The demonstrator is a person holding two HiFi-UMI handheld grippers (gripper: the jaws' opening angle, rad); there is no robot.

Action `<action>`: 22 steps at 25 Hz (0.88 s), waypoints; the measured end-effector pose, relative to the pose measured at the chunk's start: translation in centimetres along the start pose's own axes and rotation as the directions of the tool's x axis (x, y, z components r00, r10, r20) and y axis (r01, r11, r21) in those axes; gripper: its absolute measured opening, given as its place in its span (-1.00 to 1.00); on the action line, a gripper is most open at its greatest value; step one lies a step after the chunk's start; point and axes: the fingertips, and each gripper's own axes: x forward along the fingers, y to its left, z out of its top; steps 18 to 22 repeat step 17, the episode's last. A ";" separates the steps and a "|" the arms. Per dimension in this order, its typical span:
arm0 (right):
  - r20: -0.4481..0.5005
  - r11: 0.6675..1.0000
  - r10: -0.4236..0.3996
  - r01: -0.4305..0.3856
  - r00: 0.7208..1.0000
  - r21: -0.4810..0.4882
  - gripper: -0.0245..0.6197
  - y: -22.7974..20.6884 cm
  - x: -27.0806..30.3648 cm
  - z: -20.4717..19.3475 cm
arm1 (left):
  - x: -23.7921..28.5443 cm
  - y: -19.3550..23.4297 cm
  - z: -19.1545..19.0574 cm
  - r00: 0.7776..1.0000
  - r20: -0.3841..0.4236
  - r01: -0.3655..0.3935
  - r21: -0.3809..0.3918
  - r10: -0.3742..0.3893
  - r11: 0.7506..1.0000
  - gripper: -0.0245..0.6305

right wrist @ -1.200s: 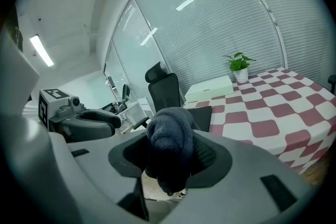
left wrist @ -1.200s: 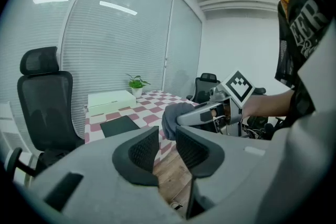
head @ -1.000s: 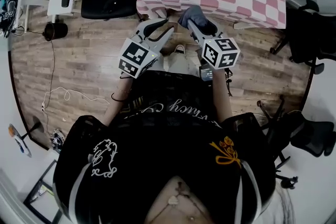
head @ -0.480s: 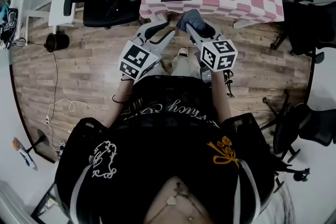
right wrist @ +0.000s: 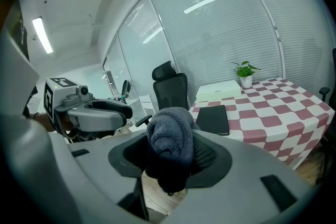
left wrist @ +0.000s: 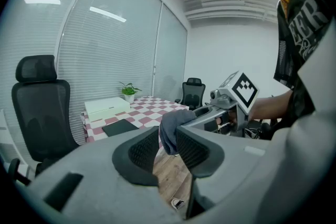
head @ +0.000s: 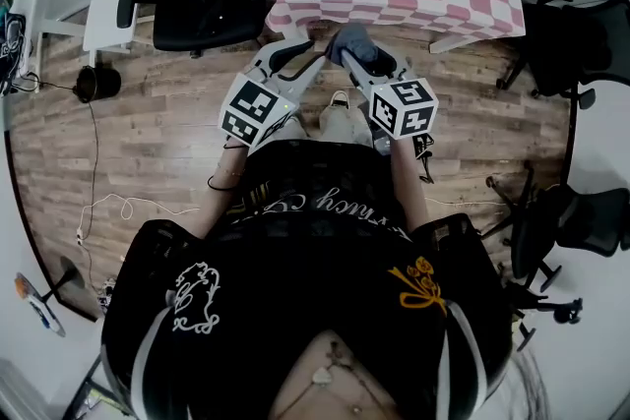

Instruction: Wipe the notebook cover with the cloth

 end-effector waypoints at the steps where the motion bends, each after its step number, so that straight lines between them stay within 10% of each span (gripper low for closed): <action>1: -0.001 1.000 -0.002 0.002 1.000 -0.002 -0.40 0.4 0.1 0.0 | -0.3 0.1 -0.1 1.000 0.002 0.004 0.003 -0.004 1.000 -0.62; 22: -0.009 1.000 -0.020 0.020 1.000 -0.023 -0.40 2.0 0.7 -0.1 | -1.5 0.9 -0.5 1.000 0.007 0.030 0.015 -0.030 0.999 -0.62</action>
